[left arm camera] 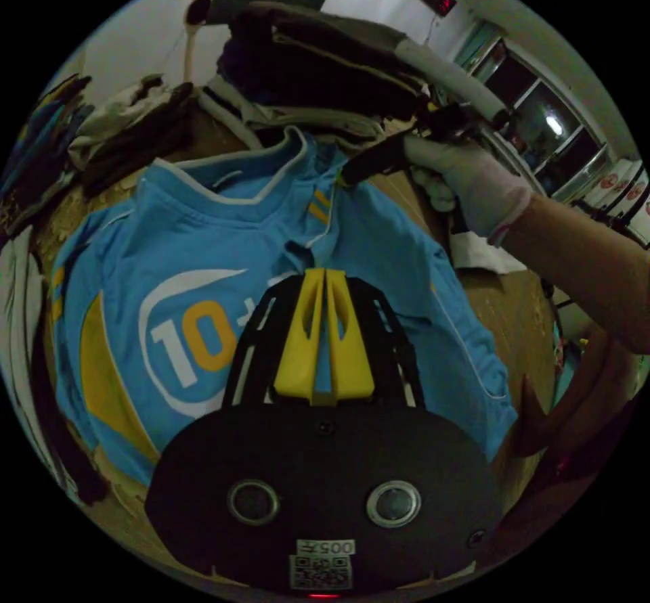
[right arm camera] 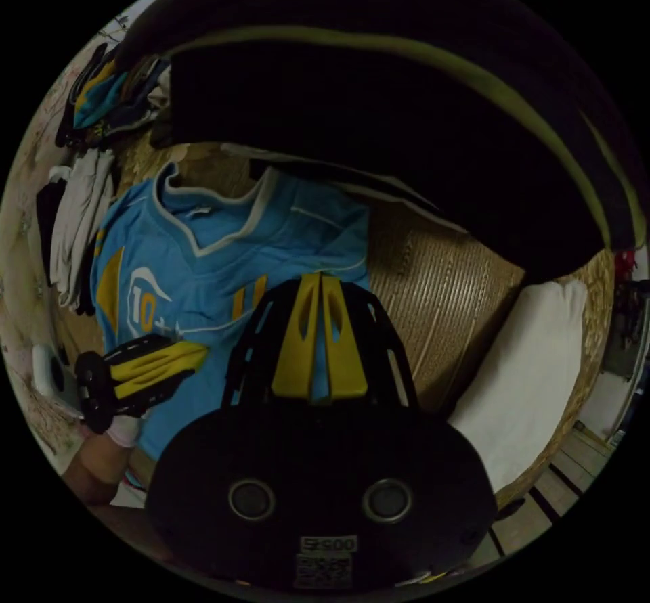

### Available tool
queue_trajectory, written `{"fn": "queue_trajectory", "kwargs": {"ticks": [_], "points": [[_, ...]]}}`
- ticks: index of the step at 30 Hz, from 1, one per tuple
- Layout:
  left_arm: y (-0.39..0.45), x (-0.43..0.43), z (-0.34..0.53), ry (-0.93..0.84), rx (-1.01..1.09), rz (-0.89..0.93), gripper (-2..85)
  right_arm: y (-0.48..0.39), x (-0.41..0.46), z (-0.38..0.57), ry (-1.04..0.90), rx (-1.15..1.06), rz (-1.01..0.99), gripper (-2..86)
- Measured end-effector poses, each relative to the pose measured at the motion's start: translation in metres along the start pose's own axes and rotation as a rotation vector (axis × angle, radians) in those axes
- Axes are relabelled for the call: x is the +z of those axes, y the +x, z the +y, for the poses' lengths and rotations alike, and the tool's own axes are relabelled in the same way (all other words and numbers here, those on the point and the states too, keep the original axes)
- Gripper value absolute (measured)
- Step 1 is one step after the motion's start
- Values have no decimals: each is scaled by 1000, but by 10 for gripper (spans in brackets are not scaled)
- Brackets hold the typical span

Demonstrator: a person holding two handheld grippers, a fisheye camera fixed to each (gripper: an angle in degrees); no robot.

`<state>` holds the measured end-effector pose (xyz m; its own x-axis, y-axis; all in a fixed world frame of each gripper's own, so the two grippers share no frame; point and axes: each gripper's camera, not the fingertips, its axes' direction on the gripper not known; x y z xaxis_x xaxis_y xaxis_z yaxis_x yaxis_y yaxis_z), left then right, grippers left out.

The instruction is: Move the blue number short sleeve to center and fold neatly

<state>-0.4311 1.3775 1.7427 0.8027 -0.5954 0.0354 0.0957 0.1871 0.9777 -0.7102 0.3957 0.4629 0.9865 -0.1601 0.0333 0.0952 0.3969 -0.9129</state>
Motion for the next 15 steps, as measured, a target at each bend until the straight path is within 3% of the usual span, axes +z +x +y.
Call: {"fn": "queue_trajectory", "kwargs": {"ticks": [3,5,10,15], "points": [[-11,-45,34,146,-64,-12,-3,-10,6,-7,4,20,-9,-16],[-24,-87,71,241,-138,-135,0,-20,1,-8,60,8,-13,-15],[-69,-137,131,248,-306,-441,31,-85,-7,-29,187,-163,-119,-11],[-103,-143,155,180,-279,-403,76,-154,5,-67,179,-389,-376,-10]]}}
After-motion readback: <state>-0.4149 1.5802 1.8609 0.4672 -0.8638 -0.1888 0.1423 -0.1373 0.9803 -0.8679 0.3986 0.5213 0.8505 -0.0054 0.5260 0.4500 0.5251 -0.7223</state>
